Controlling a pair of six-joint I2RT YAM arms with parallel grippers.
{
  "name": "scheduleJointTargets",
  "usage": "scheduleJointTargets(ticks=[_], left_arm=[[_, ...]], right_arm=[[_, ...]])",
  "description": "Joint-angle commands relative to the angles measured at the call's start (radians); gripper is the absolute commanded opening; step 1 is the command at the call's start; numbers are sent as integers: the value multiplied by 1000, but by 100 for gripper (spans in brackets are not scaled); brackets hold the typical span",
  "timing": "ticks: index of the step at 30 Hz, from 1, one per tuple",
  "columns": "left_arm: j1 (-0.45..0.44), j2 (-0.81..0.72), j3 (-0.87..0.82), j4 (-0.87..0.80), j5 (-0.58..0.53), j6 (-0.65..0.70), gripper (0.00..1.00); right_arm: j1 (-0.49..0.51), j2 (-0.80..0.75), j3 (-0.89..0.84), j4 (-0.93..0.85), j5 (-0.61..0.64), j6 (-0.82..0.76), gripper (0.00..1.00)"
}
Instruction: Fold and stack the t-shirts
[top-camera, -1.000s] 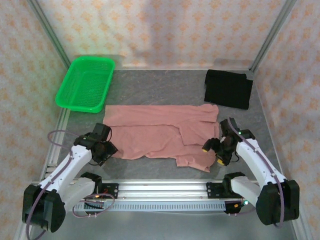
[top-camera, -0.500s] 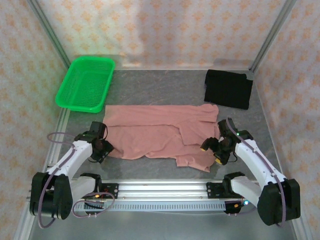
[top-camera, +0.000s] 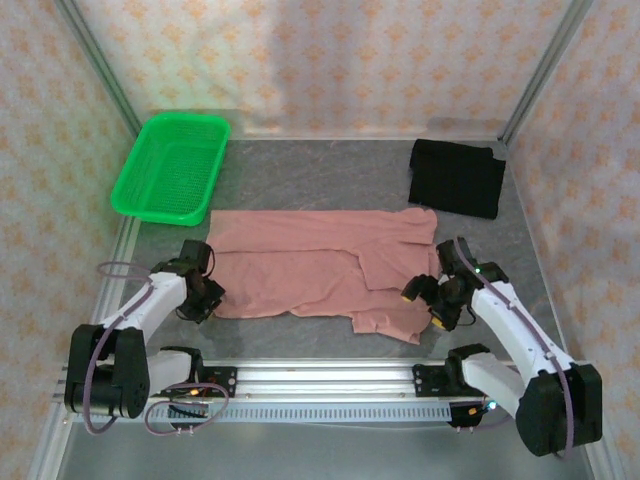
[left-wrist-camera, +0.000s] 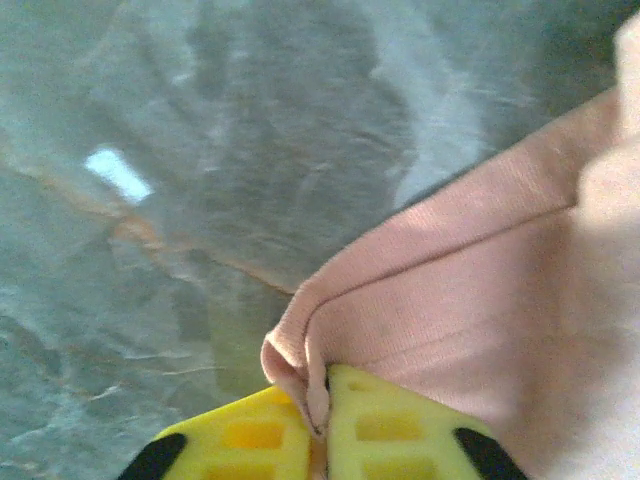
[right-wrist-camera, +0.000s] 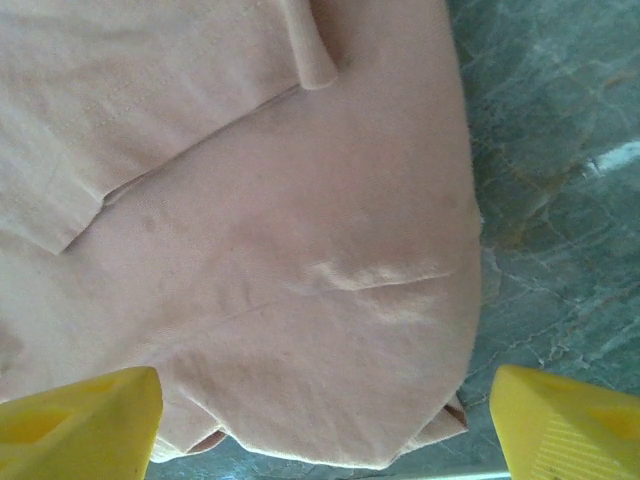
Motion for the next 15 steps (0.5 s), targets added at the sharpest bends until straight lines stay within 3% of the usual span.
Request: scheduleJointTargets(ticks=[1,7,15], left_arm=[[-2,-48,25,14,3,17,0],[-2,-214,72,-93,13,20,0],[-2,-409,113,-197,45,-21,0]], right_arm=[[6,-43,23,-80,6,44,85],[39,-30,41,-197,-15,27,81],[88,96,18,-52,94,65,74]])
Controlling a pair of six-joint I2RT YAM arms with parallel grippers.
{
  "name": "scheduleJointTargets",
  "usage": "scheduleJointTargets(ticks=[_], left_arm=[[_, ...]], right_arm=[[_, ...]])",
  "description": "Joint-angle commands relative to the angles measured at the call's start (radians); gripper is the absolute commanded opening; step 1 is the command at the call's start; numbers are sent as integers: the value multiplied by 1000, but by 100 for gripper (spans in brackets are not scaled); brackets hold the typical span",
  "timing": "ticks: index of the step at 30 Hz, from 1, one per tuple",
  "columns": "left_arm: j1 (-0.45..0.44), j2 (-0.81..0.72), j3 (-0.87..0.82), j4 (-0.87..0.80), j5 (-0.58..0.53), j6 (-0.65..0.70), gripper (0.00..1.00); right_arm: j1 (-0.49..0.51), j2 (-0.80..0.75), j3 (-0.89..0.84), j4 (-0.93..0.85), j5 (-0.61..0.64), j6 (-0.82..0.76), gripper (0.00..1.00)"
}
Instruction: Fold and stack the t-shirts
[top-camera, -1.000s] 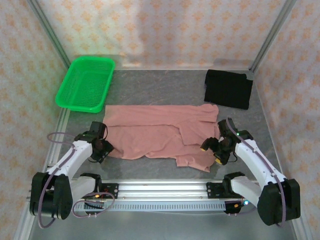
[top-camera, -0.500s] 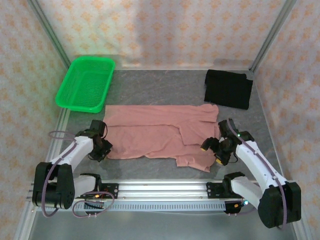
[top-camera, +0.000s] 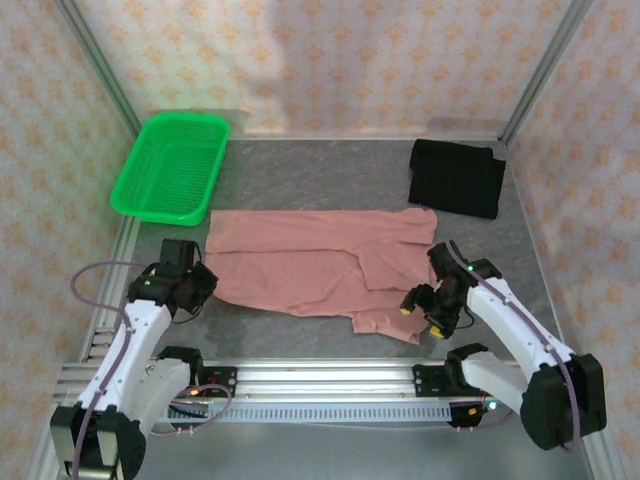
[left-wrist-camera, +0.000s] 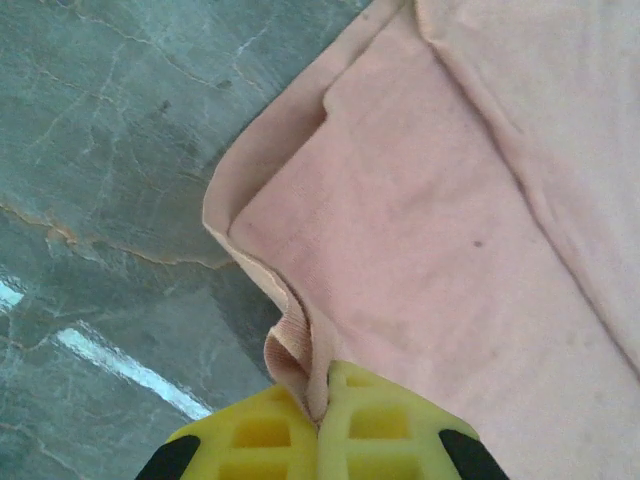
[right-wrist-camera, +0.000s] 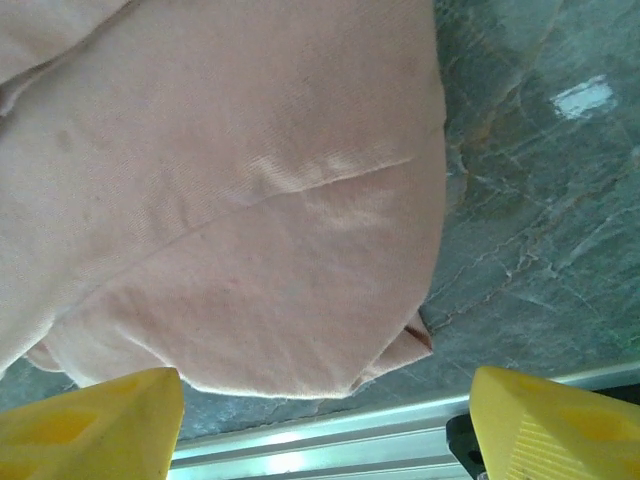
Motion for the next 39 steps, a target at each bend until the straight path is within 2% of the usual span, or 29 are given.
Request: scheduleJointTargets(ticks=[1,4,10,15,20,24,25,31,39], left_arm=[[-1,-60,42,-115,14,-17,0],[-1,-105,52,-178,1,-10,0],[-1,-162,35,-225,-9,-36,0],[-1,-176,42,-238,-14,-39,0],[-2,-181,44,-239,-10,-37,0],[-2,-187,52,-242,-13,-37,0],[-2,-186,57,-244,-13,-34,0],[-2,-169,102,-235,-19,-4,0],[-2,-90,176,-198,-33,46,0]], right_arm=[[8,47,-9,66,95,36,73],[7,87,-46,141,92,48,68],[14,129,-46,178,129,27,60],[26,137,-60,196,118,36,47],[38,152,-71,224,112,46,31],[38,163,-58,225,119,66,3],[38,149,-45,215,122,72,0],[39,85,89,109,121,60,0],[17,151,214,72,127,12,0]])
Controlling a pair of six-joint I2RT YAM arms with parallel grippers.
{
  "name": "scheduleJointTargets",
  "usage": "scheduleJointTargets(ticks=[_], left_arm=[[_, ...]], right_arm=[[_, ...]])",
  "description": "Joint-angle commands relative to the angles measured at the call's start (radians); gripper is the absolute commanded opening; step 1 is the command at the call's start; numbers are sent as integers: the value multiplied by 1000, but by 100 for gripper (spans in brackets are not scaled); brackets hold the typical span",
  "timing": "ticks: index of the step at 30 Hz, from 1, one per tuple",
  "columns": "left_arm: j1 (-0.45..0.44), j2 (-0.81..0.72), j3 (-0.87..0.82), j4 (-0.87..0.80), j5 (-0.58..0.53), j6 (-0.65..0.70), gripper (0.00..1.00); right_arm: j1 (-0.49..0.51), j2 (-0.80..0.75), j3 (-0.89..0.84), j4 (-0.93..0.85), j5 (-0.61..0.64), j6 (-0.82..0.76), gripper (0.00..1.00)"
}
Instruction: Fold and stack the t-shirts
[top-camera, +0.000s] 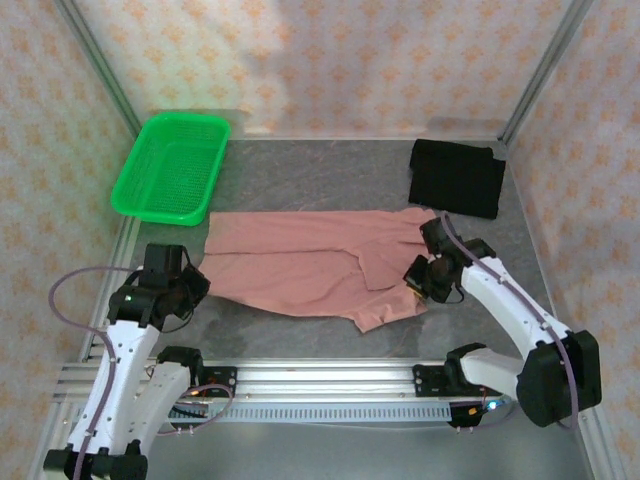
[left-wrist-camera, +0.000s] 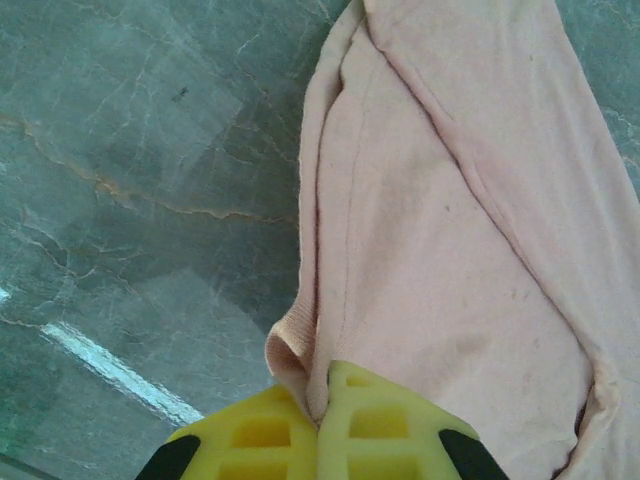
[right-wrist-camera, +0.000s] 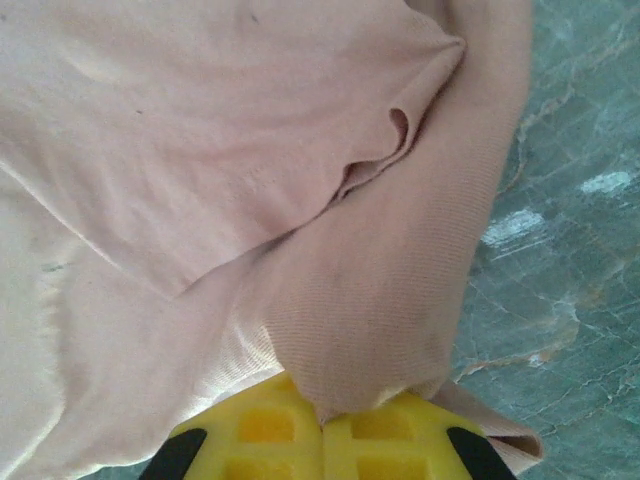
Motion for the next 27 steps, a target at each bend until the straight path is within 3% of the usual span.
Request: scheduleJointTargets(ticks=[1,27], left_arm=[[-1,34,51,20,-38,45,0],[-1,303,243,150,-35,166,0]], right_arm=[[-17,52,55,-50,32,-37,0],[-144,518,501,-28,-98,-197,1]])
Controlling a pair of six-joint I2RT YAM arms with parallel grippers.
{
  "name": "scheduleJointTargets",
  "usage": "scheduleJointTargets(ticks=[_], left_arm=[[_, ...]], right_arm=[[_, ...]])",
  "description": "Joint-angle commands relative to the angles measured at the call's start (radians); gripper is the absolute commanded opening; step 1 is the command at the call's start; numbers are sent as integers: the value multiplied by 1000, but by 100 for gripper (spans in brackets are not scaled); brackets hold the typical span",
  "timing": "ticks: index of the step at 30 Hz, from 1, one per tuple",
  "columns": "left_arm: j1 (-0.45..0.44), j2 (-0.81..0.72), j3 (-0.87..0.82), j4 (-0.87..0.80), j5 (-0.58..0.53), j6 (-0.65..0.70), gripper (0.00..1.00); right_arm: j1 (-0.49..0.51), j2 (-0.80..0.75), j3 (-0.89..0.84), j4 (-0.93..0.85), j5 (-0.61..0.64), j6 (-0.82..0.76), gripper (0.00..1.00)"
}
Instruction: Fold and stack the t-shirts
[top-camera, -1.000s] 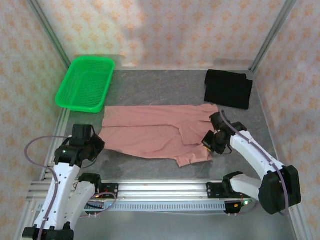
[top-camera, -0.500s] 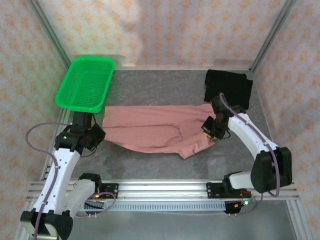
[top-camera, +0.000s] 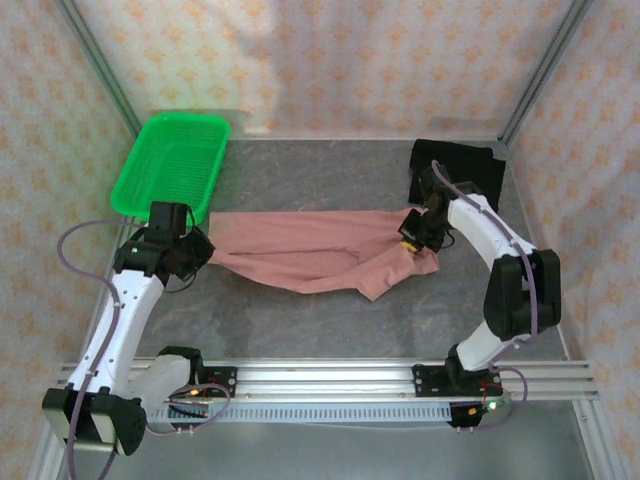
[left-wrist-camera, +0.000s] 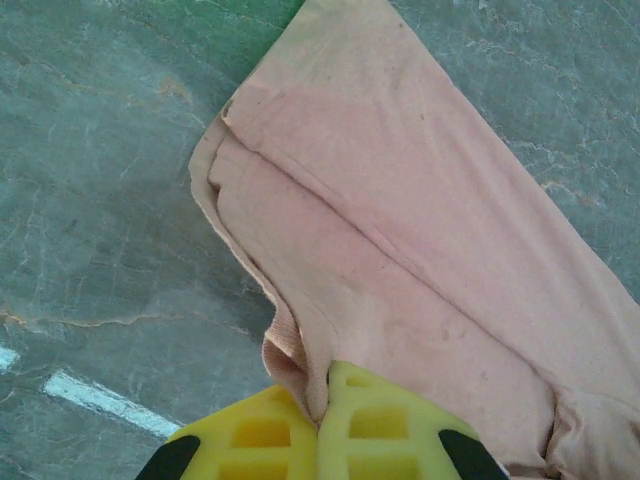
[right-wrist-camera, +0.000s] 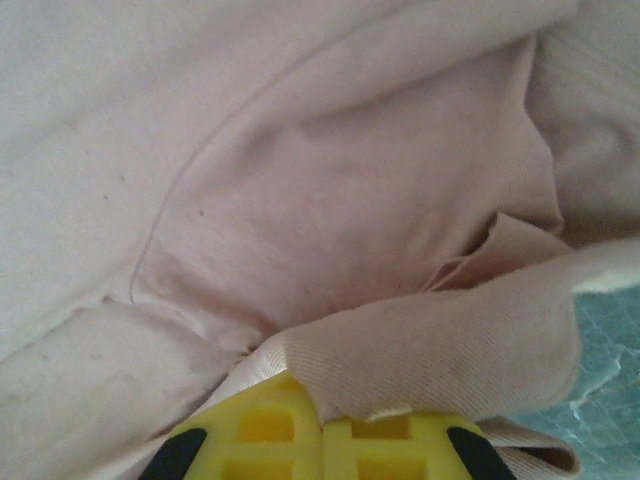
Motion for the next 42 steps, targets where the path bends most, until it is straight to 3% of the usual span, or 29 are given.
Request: scheduleJointTargets(ticks=[1,11,13,18,21,30,37,42], left_arm=[[-2,18,35,32,-29,37,0],[-2,111,81,61,-33,87,0],[0,132,86,70,-29,93,0],[-2,157,87,86,-27,102,0],[-1,158,87,84,-21,110,0],[-1,146,69,96,-3,113,0],[-2,141,70,111,18,107,0],[-2,149,83,101,16,119,0]], right_arm=[[-13,62,79,-10,-20,-35,2],[-16,310,301,-5,-118,-52,13],[-16,360,348,-2,-143,-51,19],[-23,412,387,145,-315,-16,44],[-34,365,394,123,-292,-60,51],[-79,44,172,-10,-94,-177,62],[-79,-181,-214,197,-194,-48,58],[-79,-189,-355,417,-265,47,46]])
